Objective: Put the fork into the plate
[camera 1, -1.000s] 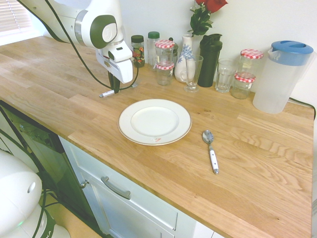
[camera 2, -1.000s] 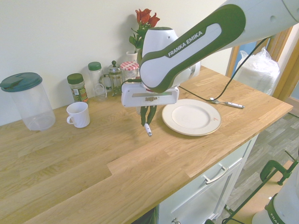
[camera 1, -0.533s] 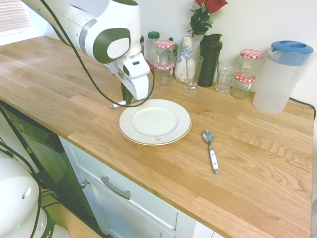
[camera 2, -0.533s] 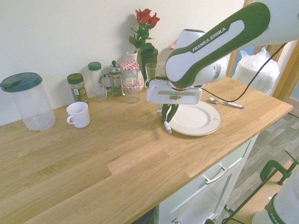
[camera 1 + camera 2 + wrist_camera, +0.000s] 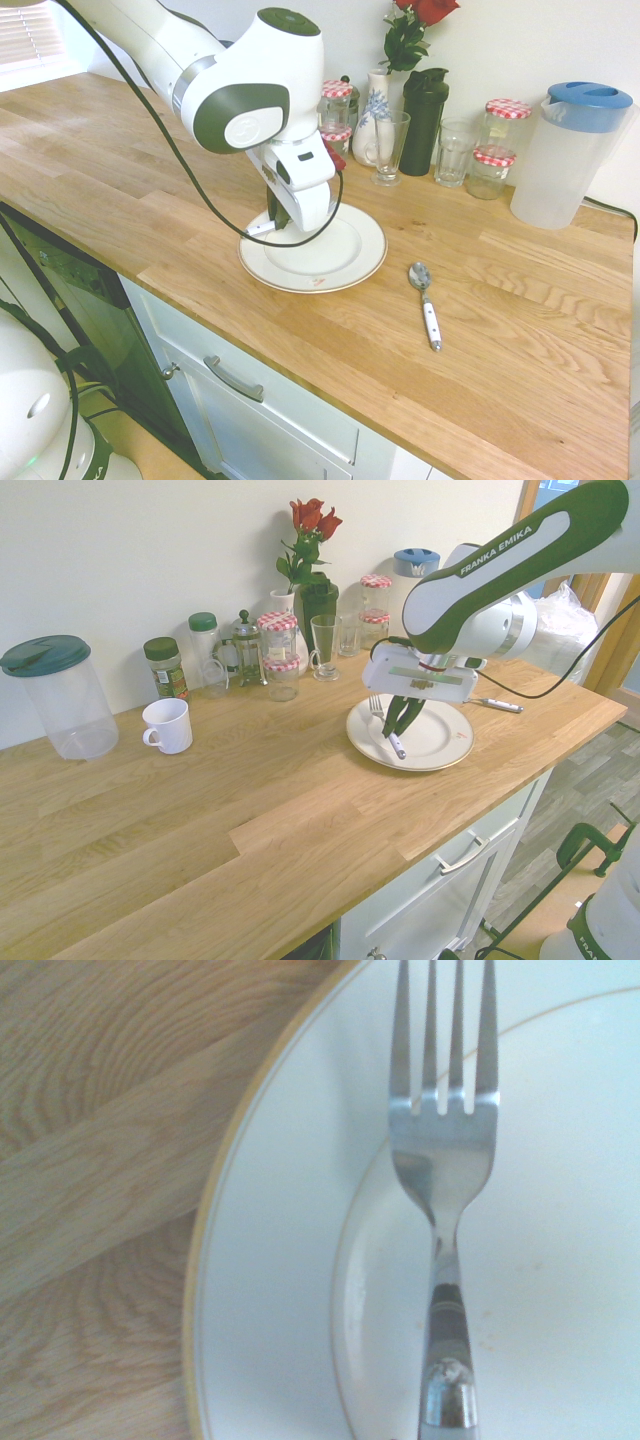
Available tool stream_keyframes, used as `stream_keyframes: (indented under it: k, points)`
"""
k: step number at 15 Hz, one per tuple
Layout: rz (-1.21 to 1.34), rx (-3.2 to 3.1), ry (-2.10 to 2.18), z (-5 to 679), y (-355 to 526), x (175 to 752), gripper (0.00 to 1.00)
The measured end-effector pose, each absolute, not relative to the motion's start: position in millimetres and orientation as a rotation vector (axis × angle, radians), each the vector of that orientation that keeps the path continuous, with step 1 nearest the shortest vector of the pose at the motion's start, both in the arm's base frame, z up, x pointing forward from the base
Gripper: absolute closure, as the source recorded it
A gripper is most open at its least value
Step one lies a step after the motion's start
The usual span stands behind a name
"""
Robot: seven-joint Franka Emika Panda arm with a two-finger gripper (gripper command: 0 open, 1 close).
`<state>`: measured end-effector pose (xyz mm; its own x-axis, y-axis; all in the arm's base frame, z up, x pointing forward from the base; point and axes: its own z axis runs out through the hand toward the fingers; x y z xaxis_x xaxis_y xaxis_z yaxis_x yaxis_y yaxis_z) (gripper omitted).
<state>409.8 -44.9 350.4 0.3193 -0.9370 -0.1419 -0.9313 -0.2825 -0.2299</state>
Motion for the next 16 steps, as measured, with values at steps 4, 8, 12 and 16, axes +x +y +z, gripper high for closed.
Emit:
stream_keyframes:
  k: [4,8,12,16]
  points:
    - [-0.028,-2.347,1.714,343.8,-57.0,410.7,1.0]
    - [-0.008,-2.375,1.724,339.2,-58.3,413.0,0.0]
    - [-0.006,-2.376,1.725,339.1,-58.0,413.0,0.0]
    - [-0.003,-2.361,1.743,338.8,-64.7,411.7,0.0]
